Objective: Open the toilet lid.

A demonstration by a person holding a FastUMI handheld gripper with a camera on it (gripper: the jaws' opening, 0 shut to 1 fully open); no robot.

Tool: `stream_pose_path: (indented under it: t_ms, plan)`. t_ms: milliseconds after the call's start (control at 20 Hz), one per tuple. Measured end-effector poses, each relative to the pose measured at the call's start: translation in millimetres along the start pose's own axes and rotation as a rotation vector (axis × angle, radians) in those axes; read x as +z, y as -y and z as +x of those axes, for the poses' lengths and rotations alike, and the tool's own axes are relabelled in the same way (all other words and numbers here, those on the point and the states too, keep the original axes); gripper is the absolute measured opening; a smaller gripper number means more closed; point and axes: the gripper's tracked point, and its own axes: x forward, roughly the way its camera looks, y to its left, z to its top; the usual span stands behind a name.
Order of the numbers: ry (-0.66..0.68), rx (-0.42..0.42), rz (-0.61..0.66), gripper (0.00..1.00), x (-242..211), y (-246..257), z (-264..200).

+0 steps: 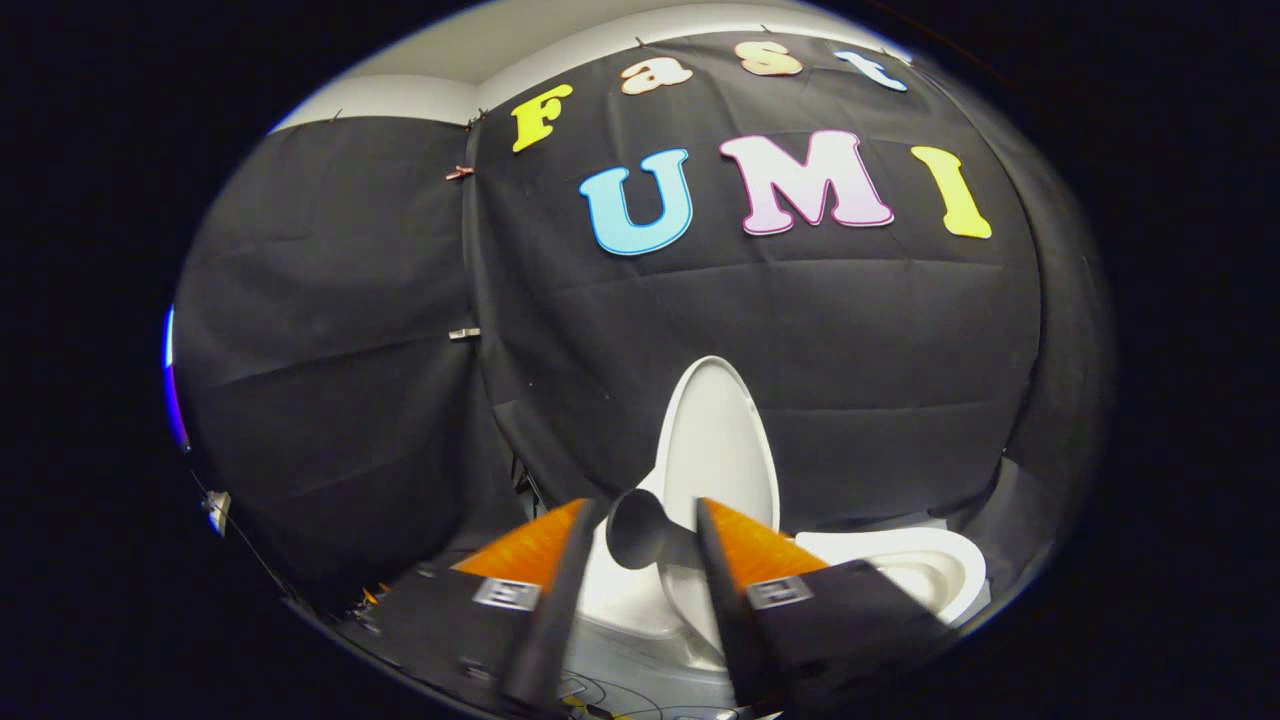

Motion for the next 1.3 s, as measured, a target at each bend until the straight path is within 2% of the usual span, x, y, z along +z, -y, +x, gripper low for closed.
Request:
stream_pose_path:
  t_ms: [100, 650, 850, 1100, 1300]
  plan:
    - [0.030, 0.002, 0.004, 0.99, 11, 4, -3]
    - [0.182, -0.037, -0.057, 0.99, 87, 21, -85]
    - [0.246, -0.108, -0.088, 0.99, 119, 46, -122]
    - [0.238, -0.206, -0.139, 0.99, 133, 73, -164]
    - [0.257, -0.236, -0.173, 0.99, 147, 79, -197]
